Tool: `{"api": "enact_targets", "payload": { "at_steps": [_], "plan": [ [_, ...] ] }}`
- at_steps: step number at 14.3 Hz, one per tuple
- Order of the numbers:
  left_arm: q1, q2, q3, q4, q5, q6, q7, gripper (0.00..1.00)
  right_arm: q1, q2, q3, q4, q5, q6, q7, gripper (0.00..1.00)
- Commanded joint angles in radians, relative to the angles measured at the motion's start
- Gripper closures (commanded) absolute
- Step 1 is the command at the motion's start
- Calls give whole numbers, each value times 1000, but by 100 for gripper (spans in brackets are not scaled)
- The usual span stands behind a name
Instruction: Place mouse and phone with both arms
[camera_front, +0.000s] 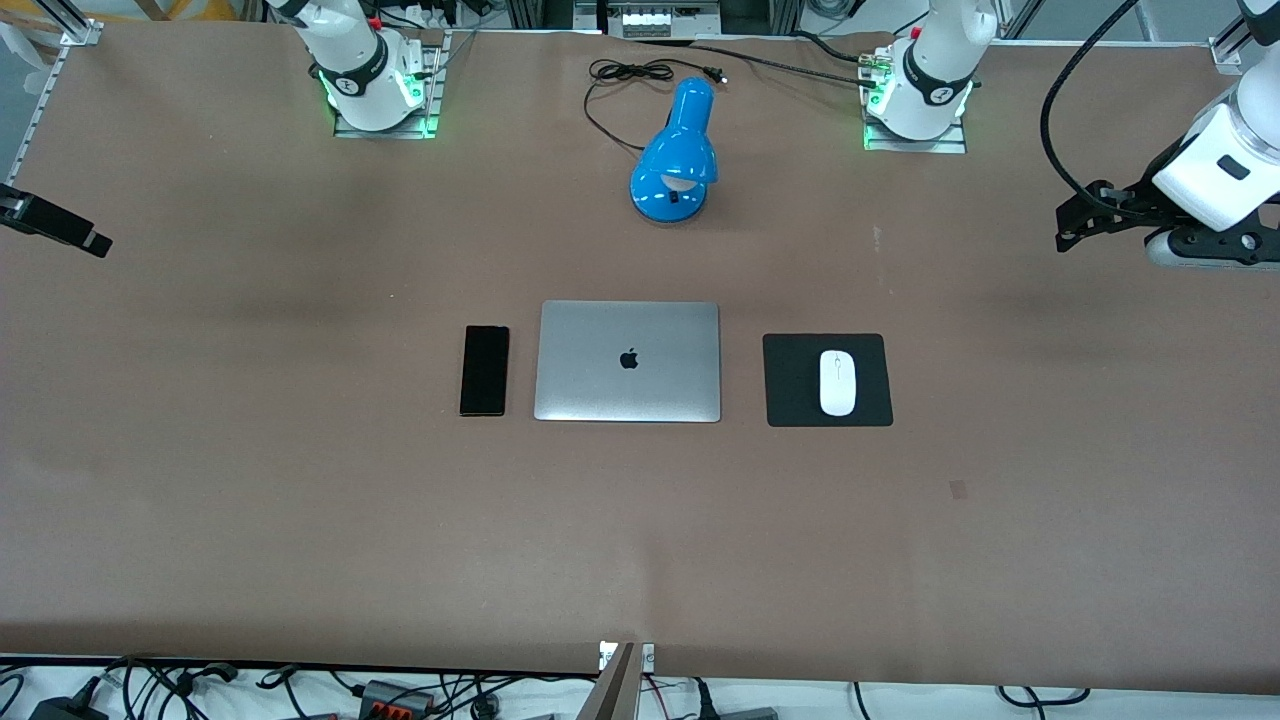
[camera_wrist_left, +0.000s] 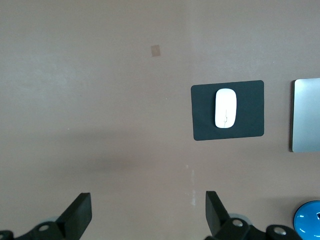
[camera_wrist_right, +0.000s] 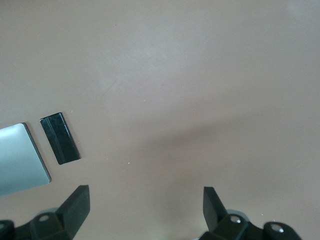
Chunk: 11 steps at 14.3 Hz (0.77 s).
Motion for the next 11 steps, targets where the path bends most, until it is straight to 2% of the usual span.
{"api": "enact_targets", "payload": {
  "at_steps": [1,3,9,11],
  "plan": [
    [2,2,-8,23,10,-19,-11,0,70,-23,-65,-24,-11,20,1,0],
    [2,2,-8,23,10,-30,-12,0,84,-19,-91,-23,-13,29,-5,0],
    [2,2,-7,26,8,-30,-11,0,86,18,-80,17,-13,29,-10,0],
    [2,2,-7,24,8,-32,-9,0,92,26,-79,19,-46,37,-45,0]
  ]
}}
